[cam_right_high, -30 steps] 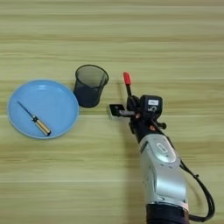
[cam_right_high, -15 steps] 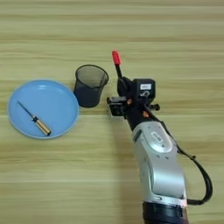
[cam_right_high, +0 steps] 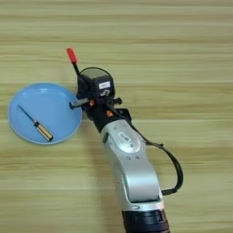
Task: Move the objects on the table
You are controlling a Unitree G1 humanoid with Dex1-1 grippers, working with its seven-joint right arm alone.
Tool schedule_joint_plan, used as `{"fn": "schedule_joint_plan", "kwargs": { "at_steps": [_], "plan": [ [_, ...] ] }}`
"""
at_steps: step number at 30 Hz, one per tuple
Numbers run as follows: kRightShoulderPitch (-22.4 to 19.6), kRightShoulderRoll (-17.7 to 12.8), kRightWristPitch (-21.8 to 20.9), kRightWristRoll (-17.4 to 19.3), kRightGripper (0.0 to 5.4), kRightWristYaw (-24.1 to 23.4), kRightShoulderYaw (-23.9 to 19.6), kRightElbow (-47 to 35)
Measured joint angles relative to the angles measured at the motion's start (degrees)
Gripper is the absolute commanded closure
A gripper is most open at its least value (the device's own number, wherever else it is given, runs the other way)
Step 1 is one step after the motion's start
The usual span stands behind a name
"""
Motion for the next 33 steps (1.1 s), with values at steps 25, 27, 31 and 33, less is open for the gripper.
{"fn": "schedule_joint_plan", "kwargs": {
  "at_steps": [25,27,31,33],
  "plan": [
    [-4.6,2.2,-2.9,-4.2,5.11,3.9,5.3,21.7],
    [-4.9,2.2,-3.0,-4.4,5.11,4.4,5.3,22.2],
    [-5.3,2.3,-3.0,-4.4,5.11,5.2,5.4,22.9],
    [-5.2,2.3,-3.0,-4.5,5.11,5.9,5.4,23.1]
  ]
}}
